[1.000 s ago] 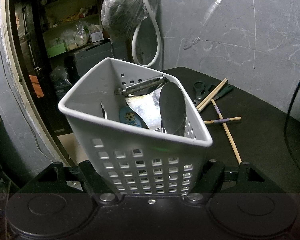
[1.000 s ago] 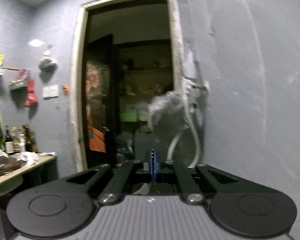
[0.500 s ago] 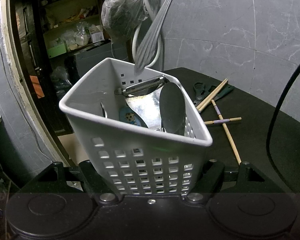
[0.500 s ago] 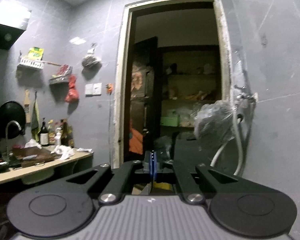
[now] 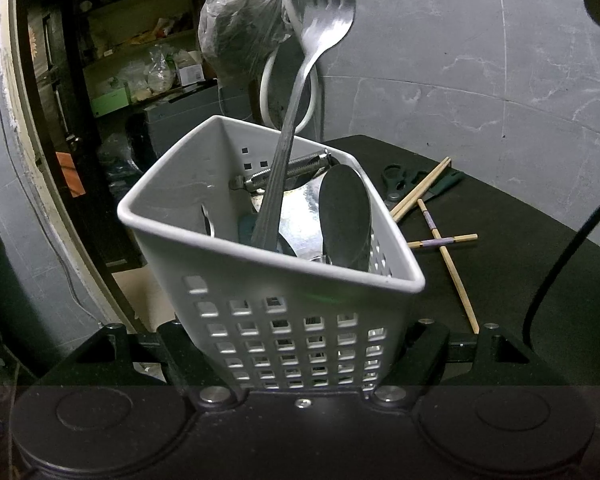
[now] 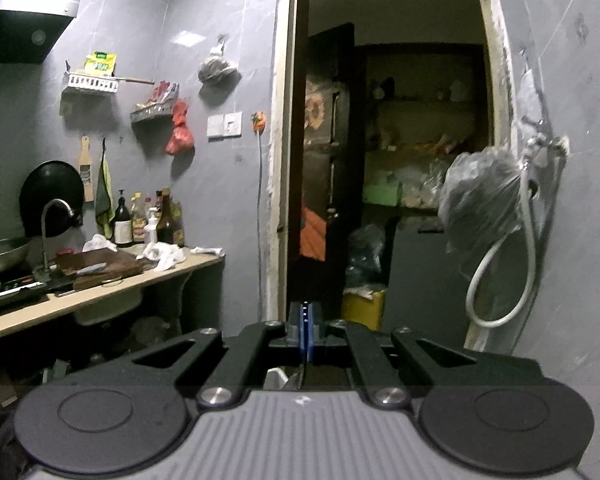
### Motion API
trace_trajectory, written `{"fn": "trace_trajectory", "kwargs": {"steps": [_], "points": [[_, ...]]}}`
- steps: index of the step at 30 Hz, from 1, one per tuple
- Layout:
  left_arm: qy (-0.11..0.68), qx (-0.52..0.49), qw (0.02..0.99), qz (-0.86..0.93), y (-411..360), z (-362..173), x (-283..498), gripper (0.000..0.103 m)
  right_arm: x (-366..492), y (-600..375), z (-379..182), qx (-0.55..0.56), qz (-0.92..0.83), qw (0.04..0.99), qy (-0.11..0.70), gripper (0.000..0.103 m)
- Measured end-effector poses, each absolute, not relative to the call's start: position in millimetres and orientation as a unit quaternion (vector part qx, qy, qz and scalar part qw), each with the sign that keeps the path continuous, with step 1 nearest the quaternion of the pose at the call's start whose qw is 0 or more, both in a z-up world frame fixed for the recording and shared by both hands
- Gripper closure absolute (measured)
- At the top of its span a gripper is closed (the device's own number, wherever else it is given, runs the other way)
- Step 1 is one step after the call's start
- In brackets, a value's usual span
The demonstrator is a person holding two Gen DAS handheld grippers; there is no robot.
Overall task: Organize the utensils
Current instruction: 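Lower the held fork into the basket with the right gripper, then open the right gripper to release the fork into the basket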
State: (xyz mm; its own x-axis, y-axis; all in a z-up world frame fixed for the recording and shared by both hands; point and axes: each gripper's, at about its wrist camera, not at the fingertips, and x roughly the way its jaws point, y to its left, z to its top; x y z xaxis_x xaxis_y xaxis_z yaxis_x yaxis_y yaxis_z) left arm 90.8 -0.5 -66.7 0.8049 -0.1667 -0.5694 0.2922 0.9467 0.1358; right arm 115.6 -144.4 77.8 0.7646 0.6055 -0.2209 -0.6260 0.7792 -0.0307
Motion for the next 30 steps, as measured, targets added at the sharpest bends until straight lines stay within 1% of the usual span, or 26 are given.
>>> {"fn": "trace_trajectory", "kwargs": {"steps": [7,13,14,16,17,18,20,22,24,25,28,30], "points": [[0.288,0.109,0.944,-0.122,-0.1,-66.9,90.6,0.025,119.0,-137.0,70.0,-0.059,0.338,0.932,0.12,0.1],[0.288,0.108,0.944,-0.122,0.1,-67.7,91.2,0.025,125.2,-135.5,62.7,-0.054,0.339,0.928,0.144,0.097],[0.288,0.106,0.944,-0.123,0.2,-67.9,91.7,0.025,126.0,-135.3,61.5,-0.051,0.338,0.928,0.147,0.093],[0.288,0.108,0.943,-0.124,-1.6,-68.1,93.0,0.025,127.7,-137.5,59.6,-0.043,0.336,0.928,0.154,0.091],[0.289,0.105,0.944,-0.123,-0.9,-68.6,93.7,0.025,128.6,-138.1,59.5,-0.041,0.334,0.929,0.156,0.088],[0.289,0.104,0.944,-0.123,-0.1,-69.3,93.2,0.025,129.0,-139.4,59.5,-0.038,0.331,0.93,0.156,0.08],[0.289,0.104,0.944,-0.124,0.2,-69.7,93.5,0.025,129.0,-143.1,60.5,-0.032,0.327,0.932,0.153,0.07],[0.289,0.103,0.944,-0.125,0.5,-70.2,93.0,0.025,127.0,-149.0,61.8,-0.027,0.32,0.936,0.147,0.063],[0.289,0.104,0.944,-0.125,0.1,-70.2,93.2,0.025,125.9,-154.1,63.2,-0.023,0.309,0.94,0.144,0.05],[0.289,0.103,0.944,-0.125,0.6,-70.2,93.0,0.025,125.3,-158.4,63.9,-0.019,0.303,0.942,0.143,0.047],[0.289,0.103,0.944,-0.125,0.7,-70.2,92.9,0.025,124.0,-171.6,66.1,-0.01,0.279,0.95,0.141,0.031],[0.289,0.103,0.944,-0.125,0.6,-70.3,92.9,0.025,122.3,-181.2,66.2,-0.005,0.254,0.957,0.14,0.008]]}}
